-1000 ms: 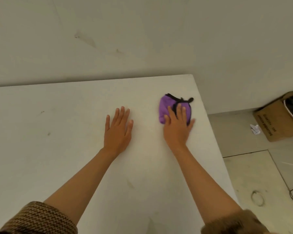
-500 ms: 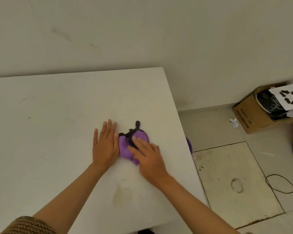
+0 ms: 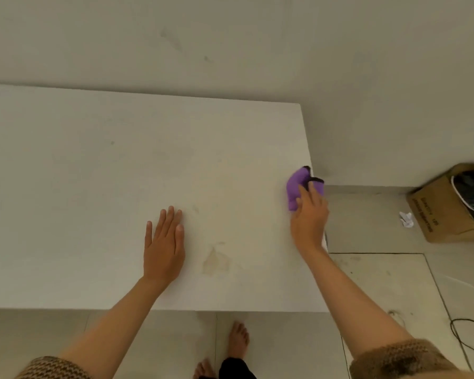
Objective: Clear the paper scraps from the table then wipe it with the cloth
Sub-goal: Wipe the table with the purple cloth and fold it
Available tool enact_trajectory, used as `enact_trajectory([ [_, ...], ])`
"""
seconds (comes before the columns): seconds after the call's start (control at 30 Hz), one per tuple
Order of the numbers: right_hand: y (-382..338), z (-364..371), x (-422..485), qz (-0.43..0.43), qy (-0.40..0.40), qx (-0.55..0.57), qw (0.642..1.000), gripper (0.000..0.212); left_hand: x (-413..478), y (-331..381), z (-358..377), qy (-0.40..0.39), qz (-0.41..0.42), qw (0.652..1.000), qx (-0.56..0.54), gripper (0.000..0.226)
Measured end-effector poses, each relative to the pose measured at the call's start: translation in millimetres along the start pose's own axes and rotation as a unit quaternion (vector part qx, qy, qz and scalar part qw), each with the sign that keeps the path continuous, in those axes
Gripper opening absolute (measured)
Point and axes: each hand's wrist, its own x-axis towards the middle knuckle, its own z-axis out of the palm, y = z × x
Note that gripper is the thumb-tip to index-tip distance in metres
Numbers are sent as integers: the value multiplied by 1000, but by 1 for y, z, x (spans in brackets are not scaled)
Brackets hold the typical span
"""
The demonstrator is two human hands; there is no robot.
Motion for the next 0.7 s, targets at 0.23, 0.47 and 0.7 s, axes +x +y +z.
enact_trajectory([
  [0.23, -97, 25, -172, -335, -170, 48, 925, 40, -40, -21, -14, 12, -30, 999, -33, 68],
  [0.47, -54, 8, -188, -292, -219, 14, 931, 32, -71, -33, -16, 6, -13, 999, -30, 64],
  [0.7, -9, -25, -133, -109, -207, 56, 971, 32, -82, 17, -6, 17, 122, 991, -58, 56],
])
